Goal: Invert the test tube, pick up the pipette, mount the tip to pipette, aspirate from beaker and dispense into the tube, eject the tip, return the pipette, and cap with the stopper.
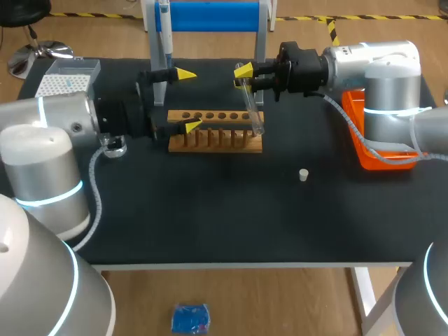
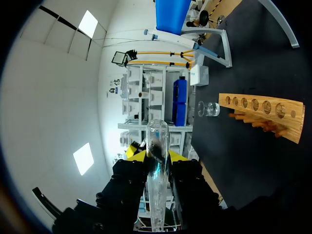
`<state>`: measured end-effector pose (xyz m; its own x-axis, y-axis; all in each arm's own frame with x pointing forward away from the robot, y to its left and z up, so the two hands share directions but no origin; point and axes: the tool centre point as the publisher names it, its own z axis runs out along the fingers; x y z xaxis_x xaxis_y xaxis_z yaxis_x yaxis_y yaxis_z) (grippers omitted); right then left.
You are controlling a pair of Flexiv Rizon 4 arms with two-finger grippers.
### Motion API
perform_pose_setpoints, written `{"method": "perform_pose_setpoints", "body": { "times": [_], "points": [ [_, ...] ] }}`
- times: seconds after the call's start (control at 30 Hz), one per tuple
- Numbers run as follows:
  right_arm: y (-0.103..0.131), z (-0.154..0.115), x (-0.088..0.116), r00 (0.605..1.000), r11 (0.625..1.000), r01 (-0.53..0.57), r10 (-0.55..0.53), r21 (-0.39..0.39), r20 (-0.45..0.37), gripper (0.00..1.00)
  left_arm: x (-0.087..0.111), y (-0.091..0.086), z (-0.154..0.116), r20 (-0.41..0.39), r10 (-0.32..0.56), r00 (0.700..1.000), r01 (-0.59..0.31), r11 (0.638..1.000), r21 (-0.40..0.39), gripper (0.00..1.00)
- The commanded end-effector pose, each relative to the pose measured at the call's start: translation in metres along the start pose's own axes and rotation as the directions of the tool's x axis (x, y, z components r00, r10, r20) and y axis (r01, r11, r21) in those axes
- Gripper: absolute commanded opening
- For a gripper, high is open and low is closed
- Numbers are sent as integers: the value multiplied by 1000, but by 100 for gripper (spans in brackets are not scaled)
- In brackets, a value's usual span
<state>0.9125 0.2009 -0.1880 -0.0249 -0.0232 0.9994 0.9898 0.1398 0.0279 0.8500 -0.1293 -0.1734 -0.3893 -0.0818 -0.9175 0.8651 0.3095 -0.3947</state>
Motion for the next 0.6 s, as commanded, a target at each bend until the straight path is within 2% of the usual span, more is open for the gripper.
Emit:
{"method": "perform_pose_setpoints", "body": {
  "times": [0.03,0.1,0.3,0.4,0.6],
  "points": [
    [0,-1,1,1000,1000,0,0,0,3,0,3,-6,15,24,153,988,-152,988,-39,100],
    [0,-1,1,1000,1000,0,0,0,3,0,3,-7,20,31,172,985,-172,985,-25,100],
    [0,-1,1,1000,1000,0,0,0,3,0,6,-18,38,-32,245,969,-245,969,23,100],
    [0,-1,1,1000,1000,0,0,0,3,0,7,-22,45,-24,267,963,-266,963,44,100],
    [0,-1,1,1000,1000,0,0,0,3,0,7,-28,61,-45,300,953,-298,954,38,100]
  ]
}}
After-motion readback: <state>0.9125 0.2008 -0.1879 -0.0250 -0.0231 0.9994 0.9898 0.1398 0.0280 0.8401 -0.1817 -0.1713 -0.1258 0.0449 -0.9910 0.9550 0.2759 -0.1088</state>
